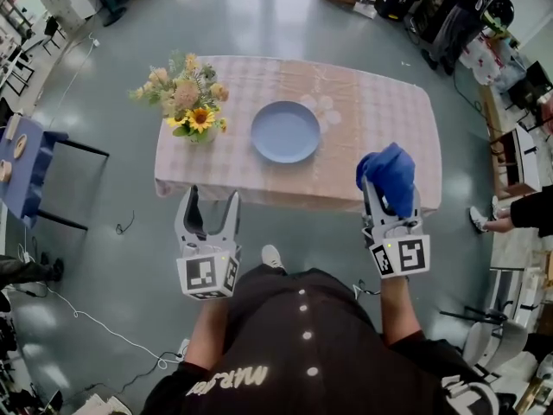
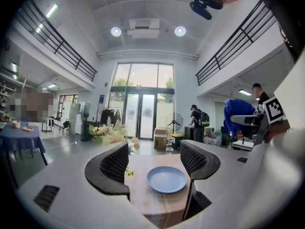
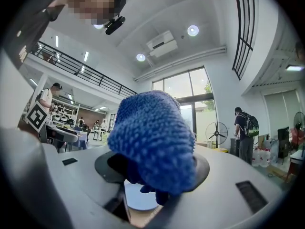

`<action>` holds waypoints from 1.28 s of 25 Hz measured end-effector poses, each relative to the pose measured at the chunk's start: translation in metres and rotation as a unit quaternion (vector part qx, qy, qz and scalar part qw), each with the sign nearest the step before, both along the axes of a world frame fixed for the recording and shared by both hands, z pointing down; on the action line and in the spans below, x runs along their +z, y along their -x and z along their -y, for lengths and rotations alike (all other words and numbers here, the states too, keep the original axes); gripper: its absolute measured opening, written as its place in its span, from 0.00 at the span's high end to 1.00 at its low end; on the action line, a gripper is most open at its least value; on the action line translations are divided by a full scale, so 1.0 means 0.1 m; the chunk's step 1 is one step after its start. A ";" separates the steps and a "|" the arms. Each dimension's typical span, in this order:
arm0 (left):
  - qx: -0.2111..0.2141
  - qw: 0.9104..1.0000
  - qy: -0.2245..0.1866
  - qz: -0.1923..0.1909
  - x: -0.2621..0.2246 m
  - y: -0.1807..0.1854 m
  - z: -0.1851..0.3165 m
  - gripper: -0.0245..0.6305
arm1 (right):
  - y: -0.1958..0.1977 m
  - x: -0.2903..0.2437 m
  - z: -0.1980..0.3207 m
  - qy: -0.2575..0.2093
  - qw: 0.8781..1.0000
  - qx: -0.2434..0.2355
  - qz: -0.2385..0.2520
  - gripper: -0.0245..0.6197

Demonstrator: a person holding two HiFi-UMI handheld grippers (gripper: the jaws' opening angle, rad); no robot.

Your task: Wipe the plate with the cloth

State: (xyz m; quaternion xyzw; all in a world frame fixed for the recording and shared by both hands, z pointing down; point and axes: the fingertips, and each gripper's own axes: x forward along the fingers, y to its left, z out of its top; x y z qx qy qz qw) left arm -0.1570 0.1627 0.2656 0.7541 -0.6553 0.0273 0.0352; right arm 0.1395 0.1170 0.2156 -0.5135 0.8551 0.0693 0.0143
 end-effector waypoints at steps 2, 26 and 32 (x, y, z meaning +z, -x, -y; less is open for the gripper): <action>0.006 1.000 0.003 -0.001 0.01 0.06 0.09 0.46 | 0.10 0.05 0.08 0.006 1.000 0.002 0.002 0.66; 0.023 0.997 0.069 -0.011 0.38 -0.03 1.11 0.45 | 0.21 0.29 1.09 0.045 0.999 0.002 0.004 0.66; 0.019 0.997 0.067 -0.012 0.37 -0.19 1.61 0.45 | 0.09 0.25 1.58 0.041 0.999 -0.009 0.008 0.66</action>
